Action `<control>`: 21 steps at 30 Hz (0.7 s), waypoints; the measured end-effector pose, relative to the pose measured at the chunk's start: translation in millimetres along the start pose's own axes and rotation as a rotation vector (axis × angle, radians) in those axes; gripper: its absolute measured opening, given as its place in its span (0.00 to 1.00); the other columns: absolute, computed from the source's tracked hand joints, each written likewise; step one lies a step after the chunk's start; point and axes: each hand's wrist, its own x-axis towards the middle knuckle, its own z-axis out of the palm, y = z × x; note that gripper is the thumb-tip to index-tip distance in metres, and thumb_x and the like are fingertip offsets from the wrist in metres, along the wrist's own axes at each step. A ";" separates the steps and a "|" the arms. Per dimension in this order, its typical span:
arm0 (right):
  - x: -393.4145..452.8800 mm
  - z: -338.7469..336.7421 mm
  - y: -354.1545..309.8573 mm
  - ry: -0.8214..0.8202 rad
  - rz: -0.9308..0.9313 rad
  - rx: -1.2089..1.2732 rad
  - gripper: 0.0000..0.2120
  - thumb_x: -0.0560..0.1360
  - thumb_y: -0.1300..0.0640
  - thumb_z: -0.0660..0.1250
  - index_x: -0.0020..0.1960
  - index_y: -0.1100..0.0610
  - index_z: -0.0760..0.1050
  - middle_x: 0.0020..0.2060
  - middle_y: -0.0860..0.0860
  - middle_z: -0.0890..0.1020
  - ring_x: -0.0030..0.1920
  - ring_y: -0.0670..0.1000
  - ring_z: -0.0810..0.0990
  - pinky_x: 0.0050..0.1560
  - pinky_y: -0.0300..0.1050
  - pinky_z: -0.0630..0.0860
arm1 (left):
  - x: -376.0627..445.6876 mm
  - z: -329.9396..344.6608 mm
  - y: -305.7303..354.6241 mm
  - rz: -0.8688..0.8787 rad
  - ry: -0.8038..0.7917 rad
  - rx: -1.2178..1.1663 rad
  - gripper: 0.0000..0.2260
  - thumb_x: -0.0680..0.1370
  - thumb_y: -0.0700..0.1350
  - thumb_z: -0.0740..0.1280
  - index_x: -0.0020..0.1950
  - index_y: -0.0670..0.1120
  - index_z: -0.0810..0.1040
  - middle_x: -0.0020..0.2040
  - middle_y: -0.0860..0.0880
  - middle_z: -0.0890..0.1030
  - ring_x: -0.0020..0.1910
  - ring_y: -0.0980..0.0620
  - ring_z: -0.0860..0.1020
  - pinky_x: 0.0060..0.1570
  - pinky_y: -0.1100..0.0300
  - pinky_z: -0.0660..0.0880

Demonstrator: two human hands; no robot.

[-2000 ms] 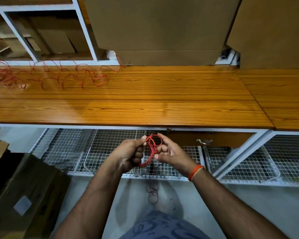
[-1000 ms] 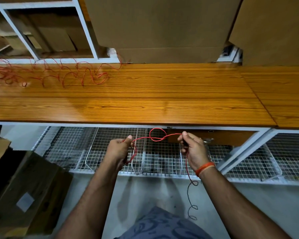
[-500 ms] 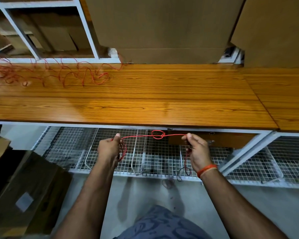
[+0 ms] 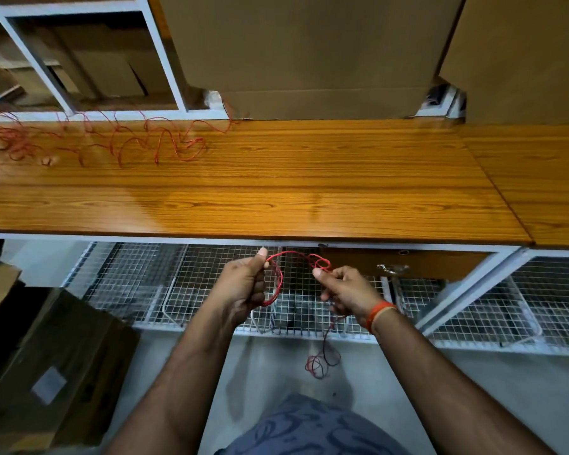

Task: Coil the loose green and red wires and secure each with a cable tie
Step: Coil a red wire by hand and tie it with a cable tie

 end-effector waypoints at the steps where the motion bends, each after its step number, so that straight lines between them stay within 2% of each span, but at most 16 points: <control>1: 1.8 -1.2 1.2 0.003 0.020 0.050 0.16 0.79 0.46 0.70 0.53 0.58 0.74 0.38 0.55 0.83 0.25 0.45 0.72 0.29 0.41 0.71 | -1.2 1.3 0.9 0.002 -0.019 -0.011 0.14 0.84 0.48 0.65 0.39 0.45 0.73 0.24 0.54 0.62 0.20 0.59 0.58 0.18 0.66 0.56; 3: 3.7 -3.6 3.8 -0.049 0.039 0.139 0.13 0.80 0.50 0.70 0.51 0.60 0.76 0.37 0.53 0.83 0.23 0.45 0.70 0.31 0.43 0.71 | -1.2 2.1 1.0 0.004 -0.033 -0.006 0.14 0.84 0.48 0.65 0.39 0.45 0.73 0.25 0.54 0.62 0.20 0.59 0.58 0.18 0.66 0.56; 5: 4.0 -5.4 3.9 -0.092 0.051 0.261 0.10 0.81 0.54 0.68 0.52 0.62 0.78 0.37 0.53 0.84 0.22 0.43 0.67 0.31 0.42 0.75 | -0.7 1.2 0.3 -0.002 -0.030 0.002 0.14 0.83 0.48 0.66 0.39 0.45 0.73 0.25 0.54 0.62 0.20 0.59 0.58 0.18 0.66 0.56; 7: 3.2 -6.4 1.2 -0.112 0.065 0.372 0.12 0.82 0.54 0.68 0.57 0.63 0.79 0.40 0.54 0.84 0.22 0.42 0.66 0.33 0.44 0.80 | -0.9 0.4 -1.1 -0.015 -0.017 0.002 0.15 0.83 0.48 0.66 0.38 0.45 0.74 0.25 0.54 0.62 0.20 0.58 0.58 0.18 0.66 0.56; 9: 2.0 -6.9 -1.9 -0.137 0.045 0.430 0.13 0.82 0.52 0.68 0.62 0.59 0.78 0.42 0.55 0.84 0.23 0.42 0.67 0.38 0.48 0.82 | -1.6 -0.6 -2.6 -0.025 0.010 0.042 0.15 0.83 0.49 0.67 0.38 0.45 0.74 0.25 0.53 0.63 0.20 0.57 0.59 0.19 0.66 0.58; 12: -0.3 -4.8 -6.6 -0.119 -0.044 0.356 0.12 0.81 0.52 0.69 0.64 0.51 0.77 0.41 0.53 0.83 0.23 0.43 0.66 0.38 0.48 0.82 | -4.7 1.6 -4.4 -0.014 0.059 0.158 0.15 0.83 0.50 0.66 0.40 0.44 0.74 0.22 0.54 0.68 0.18 0.57 0.64 0.25 0.63 0.67; 15: 0.5 -1.7 -9.8 -0.042 -0.108 0.267 0.11 0.80 0.55 0.70 0.62 0.49 0.79 0.33 0.49 0.78 0.28 0.43 0.73 0.36 0.47 0.83 | -6.7 6.4 -7.3 0.039 0.102 0.286 0.15 0.83 0.52 0.66 0.45 0.41 0.77 0.21 0.56 0.71 0.21 0.57 0.68 0.35 0.58 0.71; 18: 0.5 0.7 -14.6 -0.001 -0.121 0.181 0.06 0.82 0.56 0.68 0.58 0.52 0.82 0.29 0.47 0.72 0.29 0.42 0.73 0.32 0.43 0.79 | -6.3 10.6 -8.7 0.216 0.083 0.325 0.19 0.78 0.57 0.71 0.47 0.40 0.78 0.26 0.51 0.71 0.23 0.56 0.67 0.31 0.61 0.67; 21: -3.2 1.3 -19.7 -0.020 -0.111 0.101 0.06 0.83 0.56 0.67 0.55 0.55 0.82 0.27 0.48 0.71 0.24 0.43 0.70 0.27 0.39 0.73 | -8.9 17.5 -8.7 0.357 0.009 0.278 0.15 0.74 0.50 0.77 0.45 0.40 0.77 0.30 0.49 0.75 0.26 0.57 0.70 0.28 0.63 0.68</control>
